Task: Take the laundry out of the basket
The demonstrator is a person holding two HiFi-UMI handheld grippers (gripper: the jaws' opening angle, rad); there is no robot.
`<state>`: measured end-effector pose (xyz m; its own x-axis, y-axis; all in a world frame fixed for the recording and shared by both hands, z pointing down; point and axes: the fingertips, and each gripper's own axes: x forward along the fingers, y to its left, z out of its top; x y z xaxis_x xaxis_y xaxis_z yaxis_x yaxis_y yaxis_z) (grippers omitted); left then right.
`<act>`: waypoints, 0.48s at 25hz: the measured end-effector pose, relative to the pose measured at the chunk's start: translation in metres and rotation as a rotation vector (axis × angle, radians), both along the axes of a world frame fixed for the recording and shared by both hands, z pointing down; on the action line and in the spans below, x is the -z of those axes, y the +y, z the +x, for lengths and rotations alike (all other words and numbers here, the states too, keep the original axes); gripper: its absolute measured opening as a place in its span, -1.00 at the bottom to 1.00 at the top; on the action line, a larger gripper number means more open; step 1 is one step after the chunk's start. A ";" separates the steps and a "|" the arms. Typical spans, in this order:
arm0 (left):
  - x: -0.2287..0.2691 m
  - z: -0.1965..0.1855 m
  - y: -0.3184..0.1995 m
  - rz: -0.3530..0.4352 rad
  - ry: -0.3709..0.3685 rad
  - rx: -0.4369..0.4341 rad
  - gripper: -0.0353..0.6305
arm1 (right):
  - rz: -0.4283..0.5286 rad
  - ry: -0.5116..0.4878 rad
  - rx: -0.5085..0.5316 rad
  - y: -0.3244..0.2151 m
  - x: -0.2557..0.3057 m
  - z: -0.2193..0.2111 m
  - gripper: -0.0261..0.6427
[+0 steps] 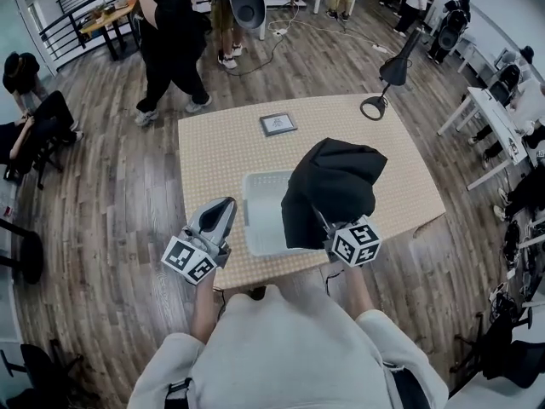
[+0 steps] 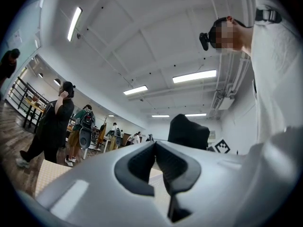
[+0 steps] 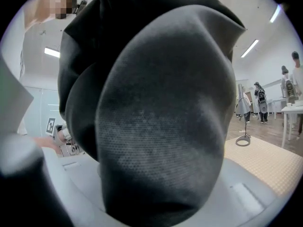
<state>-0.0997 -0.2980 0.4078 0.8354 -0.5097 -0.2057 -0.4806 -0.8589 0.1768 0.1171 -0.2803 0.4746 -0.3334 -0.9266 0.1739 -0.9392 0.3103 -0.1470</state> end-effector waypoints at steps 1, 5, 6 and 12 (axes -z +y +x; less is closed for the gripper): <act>0.002 0.003 0.010 0.006 -0.003 0.001 -0.86 | 0.016 -0.012 -0.001 0.009 0.004 0.002 -0.48; 0.002 0.021 0.058 0.013 -0.015 0.010 -0.86 | 0.081 -0.046 0.005 0.060 0.026 0.016 -0.48; 0.002 0.026 0.072 0.013 -0.019 0.011 -0.86 | 0.095 -0.048 0.010 0.075 0.033 0.021 -0.48; 0.002 0.036 0.156 0.026 -0.049 0.036 -0.87 | 0.156 -0.041 0.035 0.163 0.053 0.039 -0.48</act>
<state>-0.0640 -0.1419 0.4059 0.8257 -0.5350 -0.1789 -0.5191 -0.8447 0.1303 0.1563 -0.1176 0.4221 -0.3701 -0.9289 0.0143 -0.9215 0.3650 -0.1329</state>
